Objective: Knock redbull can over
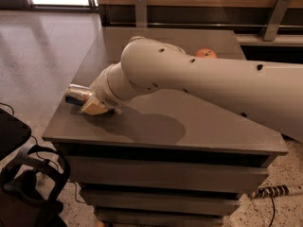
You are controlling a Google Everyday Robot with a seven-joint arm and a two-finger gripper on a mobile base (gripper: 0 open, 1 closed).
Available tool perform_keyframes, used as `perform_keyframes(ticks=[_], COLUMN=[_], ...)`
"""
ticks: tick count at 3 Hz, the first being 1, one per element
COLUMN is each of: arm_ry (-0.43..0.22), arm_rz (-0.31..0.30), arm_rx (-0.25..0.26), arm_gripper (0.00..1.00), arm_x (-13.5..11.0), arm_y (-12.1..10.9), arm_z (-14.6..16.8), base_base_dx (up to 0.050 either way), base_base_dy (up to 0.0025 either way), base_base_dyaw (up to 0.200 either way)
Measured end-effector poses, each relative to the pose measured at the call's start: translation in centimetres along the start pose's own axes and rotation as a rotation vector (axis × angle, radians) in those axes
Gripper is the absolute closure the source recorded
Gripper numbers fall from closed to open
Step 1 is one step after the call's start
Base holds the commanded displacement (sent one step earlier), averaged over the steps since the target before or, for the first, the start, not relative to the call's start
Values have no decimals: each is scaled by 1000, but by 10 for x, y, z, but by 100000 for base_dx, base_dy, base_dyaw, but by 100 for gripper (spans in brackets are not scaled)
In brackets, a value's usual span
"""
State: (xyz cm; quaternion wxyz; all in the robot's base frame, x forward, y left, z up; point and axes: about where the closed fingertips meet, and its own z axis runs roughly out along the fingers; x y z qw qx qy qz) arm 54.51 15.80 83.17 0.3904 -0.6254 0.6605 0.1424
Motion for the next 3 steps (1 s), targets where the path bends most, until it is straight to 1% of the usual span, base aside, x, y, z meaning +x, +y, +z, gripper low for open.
perform_keyframes(ticks=[1, 2, 3], arm_ry=[-1, -2, -2], arm_rz=[-3, -5, -5], arm_rx=[0, -1, -1], arm_gripper=[13, 0, 0], arm_x=[-1, -3, -3], arm_y=[1, 2, 2], arm_z=[0, 0, 0], base_base_dx=[0, 0, 0], base_base_dy=[0, 0, 0], base_base_dyaw=[0, 0, 0])
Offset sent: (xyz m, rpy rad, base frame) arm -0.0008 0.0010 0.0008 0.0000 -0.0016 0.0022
